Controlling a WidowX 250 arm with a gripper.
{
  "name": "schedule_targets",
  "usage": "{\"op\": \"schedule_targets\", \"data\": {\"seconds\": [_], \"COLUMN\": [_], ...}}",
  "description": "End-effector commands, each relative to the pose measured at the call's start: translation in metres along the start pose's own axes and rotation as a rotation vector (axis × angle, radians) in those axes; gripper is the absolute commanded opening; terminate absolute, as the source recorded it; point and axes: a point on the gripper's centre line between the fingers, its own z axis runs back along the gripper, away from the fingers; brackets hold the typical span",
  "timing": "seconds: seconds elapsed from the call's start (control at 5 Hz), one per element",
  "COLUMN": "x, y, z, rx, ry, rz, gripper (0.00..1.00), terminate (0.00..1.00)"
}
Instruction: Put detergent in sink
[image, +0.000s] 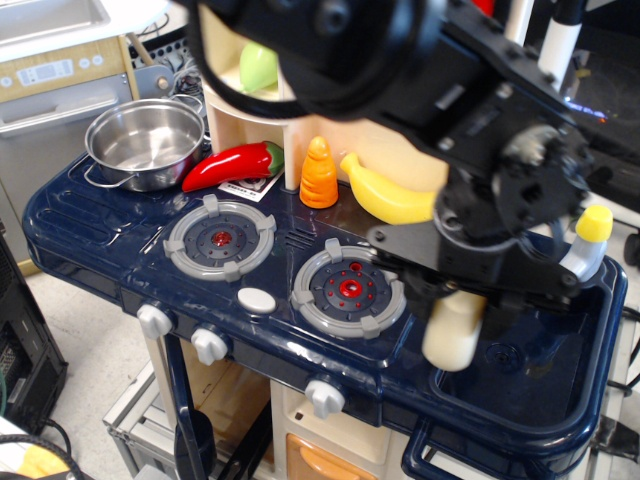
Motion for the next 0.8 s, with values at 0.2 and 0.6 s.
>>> {"op": "schedule_targets", "data": {"seconds": [0.2, 0.6], "x": [0.0121, 0.0121], "y": [-0.0283, -0.0283], "z": [-0.0086, -0.0086], "rx": [-0.174, -0.174], "ry": [-0.004, -0.004], "rz": [-0.049, -0.049], "gripper": [1.00, 1.00], "terminate": [0.00, 0.00]}}
